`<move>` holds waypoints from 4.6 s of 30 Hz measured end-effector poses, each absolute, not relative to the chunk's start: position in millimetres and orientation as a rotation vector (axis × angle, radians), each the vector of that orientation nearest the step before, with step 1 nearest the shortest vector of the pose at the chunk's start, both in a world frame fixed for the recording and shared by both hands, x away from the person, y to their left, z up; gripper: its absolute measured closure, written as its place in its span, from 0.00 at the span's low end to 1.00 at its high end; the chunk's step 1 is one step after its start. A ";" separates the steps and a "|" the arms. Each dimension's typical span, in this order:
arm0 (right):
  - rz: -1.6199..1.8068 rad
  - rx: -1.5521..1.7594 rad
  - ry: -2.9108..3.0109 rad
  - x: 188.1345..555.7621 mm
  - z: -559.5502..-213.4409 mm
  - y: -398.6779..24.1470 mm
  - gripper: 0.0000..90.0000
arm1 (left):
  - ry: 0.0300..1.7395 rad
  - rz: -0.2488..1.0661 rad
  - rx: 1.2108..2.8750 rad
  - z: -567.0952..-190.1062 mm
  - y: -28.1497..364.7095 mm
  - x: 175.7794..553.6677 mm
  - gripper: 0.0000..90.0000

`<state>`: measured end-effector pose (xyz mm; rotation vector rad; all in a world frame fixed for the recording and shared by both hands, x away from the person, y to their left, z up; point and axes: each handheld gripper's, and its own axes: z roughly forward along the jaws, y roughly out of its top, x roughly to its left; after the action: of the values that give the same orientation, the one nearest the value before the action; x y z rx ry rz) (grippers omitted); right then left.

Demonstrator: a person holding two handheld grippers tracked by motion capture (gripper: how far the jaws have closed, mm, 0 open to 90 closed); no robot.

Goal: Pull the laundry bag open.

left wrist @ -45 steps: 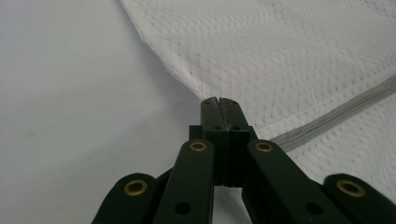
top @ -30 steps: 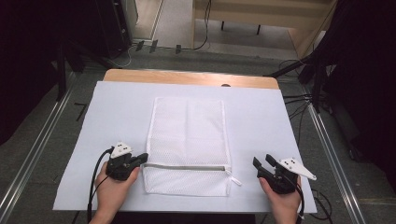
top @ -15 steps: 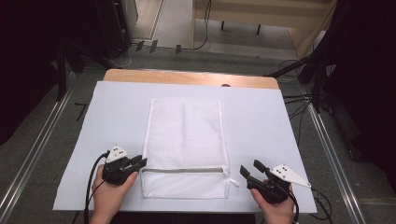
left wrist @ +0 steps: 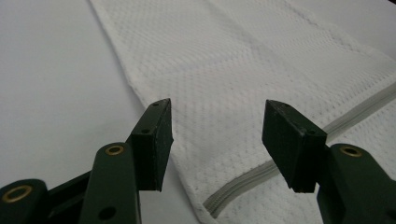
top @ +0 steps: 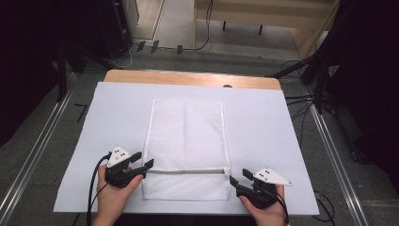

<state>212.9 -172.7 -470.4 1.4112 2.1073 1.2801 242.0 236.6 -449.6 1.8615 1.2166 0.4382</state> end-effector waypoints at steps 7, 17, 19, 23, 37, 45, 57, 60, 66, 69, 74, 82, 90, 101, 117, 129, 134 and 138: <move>1.216 1.367 2.208 213.1 -479.1 -159.6 0.44 | 1.158 0.373 1.889 -452.0 220.6 240.0 0.49; 1.110 1.307 2.225 220.5 -486.9 -138.8 0.42 | 1.069 0.260 1.912 -452.9 188.9 236.0 0.55; 1.061 1.262 2.212 217.7 -488.0 -133.3 0.46 | 1.058 0.238 1.910 -453.4 183.7 236.7 0.56; 1.064 1.257 2.200 213.3 -487.3 -129.0 0.67 | 1.032 0.219 1.920 -452.4 173.1 236.7 0.57; 1.058 1.230 2.177 209.3 -478.6 -119.0 0.96 | 0.887 0.092 2.017 -446.3 104.6 237.1 0.86; 1.103 1.181 2.168 204.2 -472.2 -115.7 0.96 | 0.900 0.065 2.035 -452.2 79.8 243.5 0.96; 1.128 1.118 2.161 200.3 -466.7 -111.3 0.97 | 0.923 0.048 2.053 -457.5 82.1 248.5 0.94; 1.128 1.122 2.163 200.5 -466.8 -111.5 0.97 | 0.891 0.046 2.061 -455.0 84.3 245.6 0.88; 1.119 1.112 2.167 200.7 -467.5 -110.8 0.97 | 0.852 0.033 2.049 -450.9 89.5 241.7 0.85; 1.117 1.110 2.168 200.6 -467.5 -110.5 0.97 | 0.841 0.027 2.052 -450.8 89.0 240.1 0.85; 1.118 1.110 2.169 200.8 -467.9 -110.3 0.97 | 0.835 0.012 2.045 -451.4 87.7 239.9 0.85; 1.117 1.111 2.167 201.0 -468.1 -110.6 0.97 | 0.825 -0.005 2.043 -449.8 86.9 238.2 0.81; 1.125 1.107 2.174 200.6 -467.9 -110.0 0.97 | 0.855 -0.007 2.033 -450.7 87.2 241.0 0.88; 1.134 1.094 2.189 200.9 -468.1 -109.3 0.97 | 0.887 -0.053 2.038 -452.7 93.1 247.8 0.97; 1.089 1.114 2.156 202.3 -460.2 -110.3 0.98 | 0.945 -0.025 2.030 -457.8 111.0 253.1 0.97; 1.078 1.197 2.112 210.2 -459.8 -130.9 0.98 | 1.015 0.023 2.022 -458.4 156.6 251.9 0.97; 1.075 1.172 2.135 211.5 -461.3 -127.9 0.98 | 1.020 0.027 2.015 -458.0 169.5 246.8 0.97; 1.069 1.155 2.143 211.0 -460.0 -123.7 0.99 | 1.015 0.038 2.011 -456.6 175.5 244.3 0.97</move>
<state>211.0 -123.7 -460.0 1.1554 2.1433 1.0687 244.3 175.5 -456.6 2.0106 1.0149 0.0377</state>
